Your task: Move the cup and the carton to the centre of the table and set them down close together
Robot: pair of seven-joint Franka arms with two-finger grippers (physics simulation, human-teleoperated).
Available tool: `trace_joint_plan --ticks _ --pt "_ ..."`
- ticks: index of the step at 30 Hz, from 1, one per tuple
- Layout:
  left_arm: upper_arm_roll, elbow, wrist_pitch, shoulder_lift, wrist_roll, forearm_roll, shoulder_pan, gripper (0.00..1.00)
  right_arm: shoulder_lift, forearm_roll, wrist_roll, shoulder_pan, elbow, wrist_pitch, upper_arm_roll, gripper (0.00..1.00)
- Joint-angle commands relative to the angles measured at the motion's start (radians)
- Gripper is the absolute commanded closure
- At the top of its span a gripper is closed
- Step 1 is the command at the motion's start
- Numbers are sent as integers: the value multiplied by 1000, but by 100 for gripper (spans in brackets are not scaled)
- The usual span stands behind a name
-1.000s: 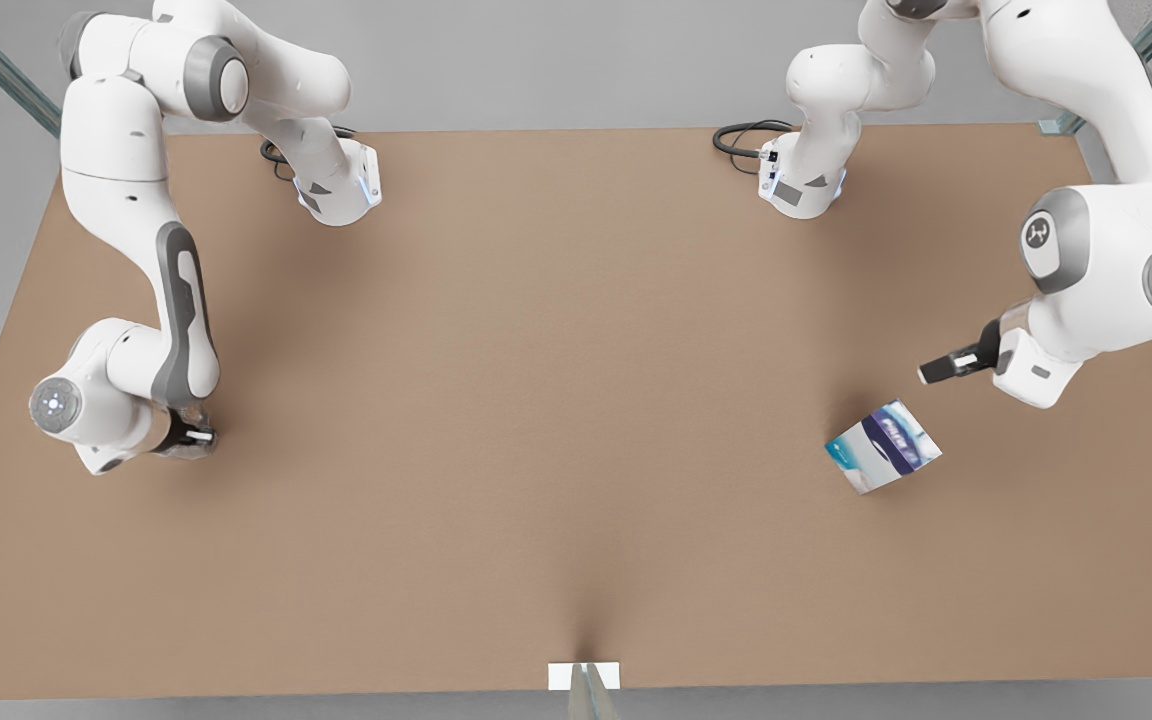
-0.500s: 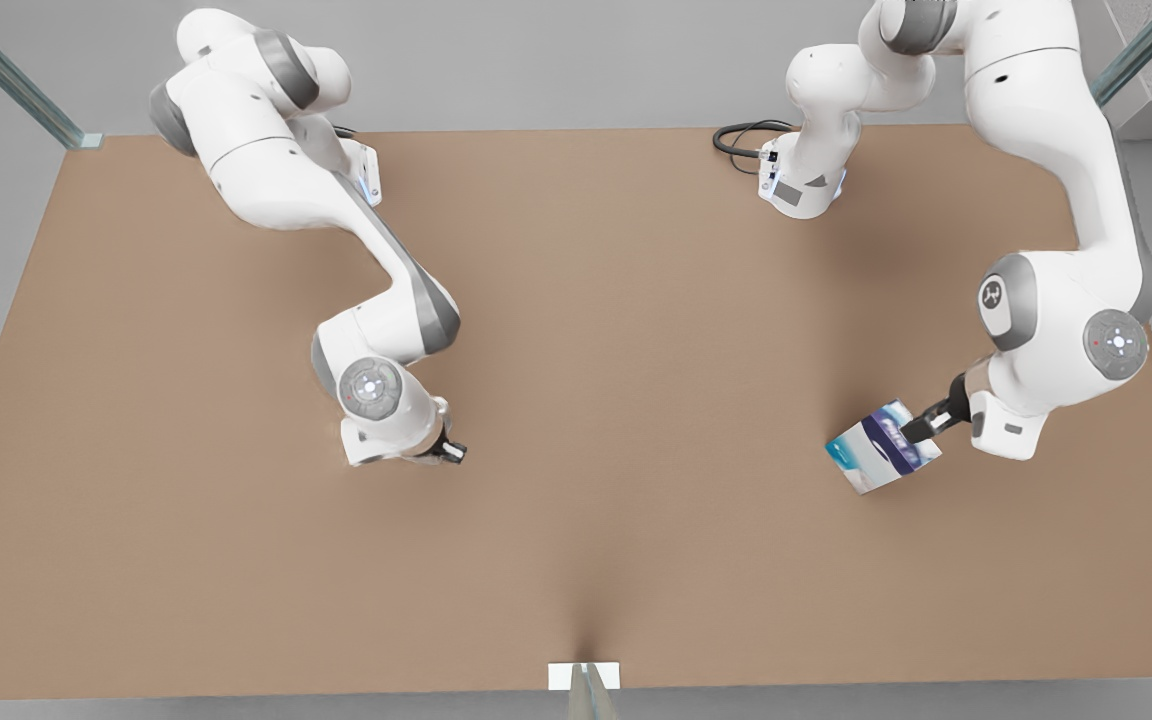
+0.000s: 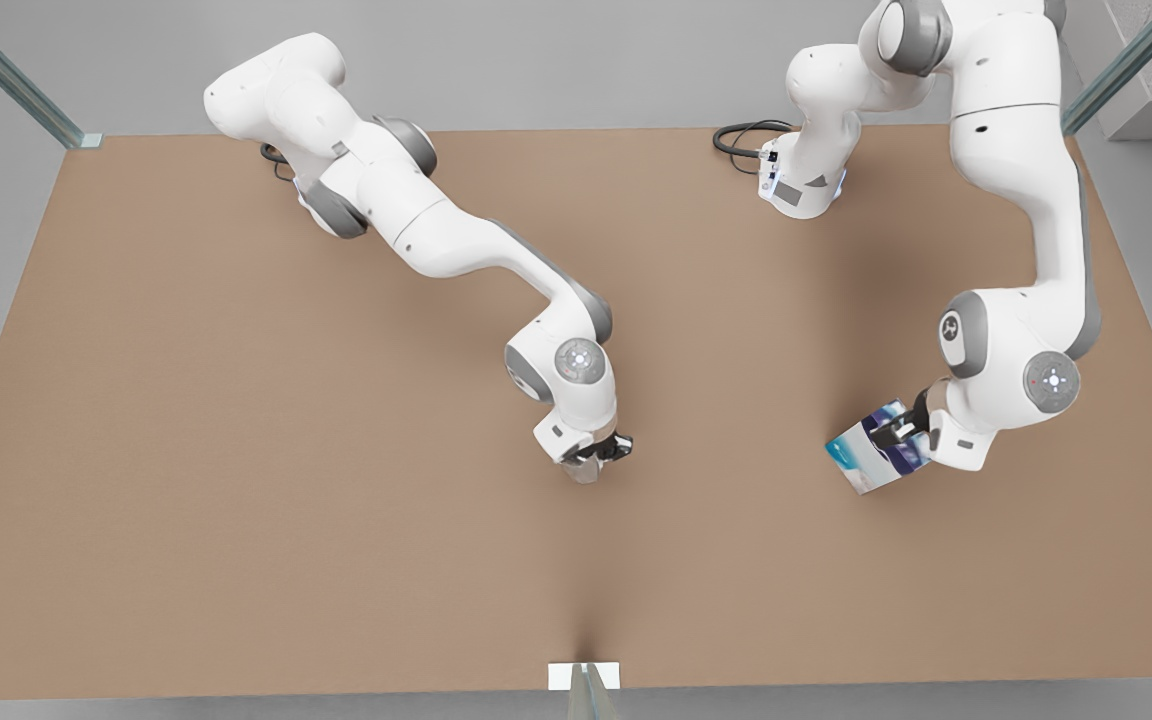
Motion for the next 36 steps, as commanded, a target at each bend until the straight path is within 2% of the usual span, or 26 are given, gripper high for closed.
trace_joint_plan --ticks 1,2,3,7,9,10,11,14,17,22,24,25,26,27,30,31,32,33,35,36 --pt "-1 0 2 2 0 -1 0 0 0 3 -2 0 0 2 -2 79" --pt "0 0 3 15 2 -1 0 0 0 2 1 0 0 -3 -3 22" --pt "0 0 15 21 0 -1 0 0 1 -9 1 0 0 0 -11 0" --pt "0 2 26 44 0 -3 1 0 11 -58 -11 2 1 25 -3 0" --pt "-1 2 28 44 2 -1 1 51 14 -53 -11 2 1 67 15 0" --pt "-1 3 26 44 2 -1 1 56 15 -52 -12 2 3 84 17 0" --pt "-1 3 26 44 2 -1 3 56 18 -53 -11 2 1 106 44 0" --pt "-1 9 26 39 2 -1 1 55 27 -53 -9 2 1 160 49 0" --pt "0 37 -3 -2 -5 2 1 49 31 -52 -9 14 4 189 49 0" --pt "0 57 -38 -10 -14 2 1 49 -58 14 -12 -47 7 121 72 0" --pt "0 58 -38 -10 -14 2 1 49 -202 13 -14 -155 -49 -57 106 0" --pt "0 57 -51 -31 -43 0 0 49 -326 66 -19 -259 -165 -144 161 0" --pt "-1 57 -97 -61 -178 0 -37 49 -503 68 -86 -391 -400 -146 210 0" --pt "-1 55 -135 -87 -320 -6 -89 49 -621 68 -176 -485 -509 -198 222 0" --pt "-11 55 -121 -110 -901 -21 -385 48 -877 112 -458 -730 -580 -532 216 0" --pt "-46 57 -118 -111 -1034 -60 -477 47 -986 160 -598 -840 -608 -626 209 0" --pt "-64 57 -114 -110 -1123 -71 -544 46 -1046 163 -661 -847 -637 -656 147 0" --pt "-93 57 -114 -111 -1166 -72 -604 46 -1054 166 -769 -842 -629 -704 64 0" --pt "-143 58 -91 -99 -1207 -83 -644 46 -1052 166 -827 -828 -626 -767 -8 0" --pt "-143 54 9 -91 -1207 -113 -673 46 -1052 189 -862 -827 -634 -743 -52 0"
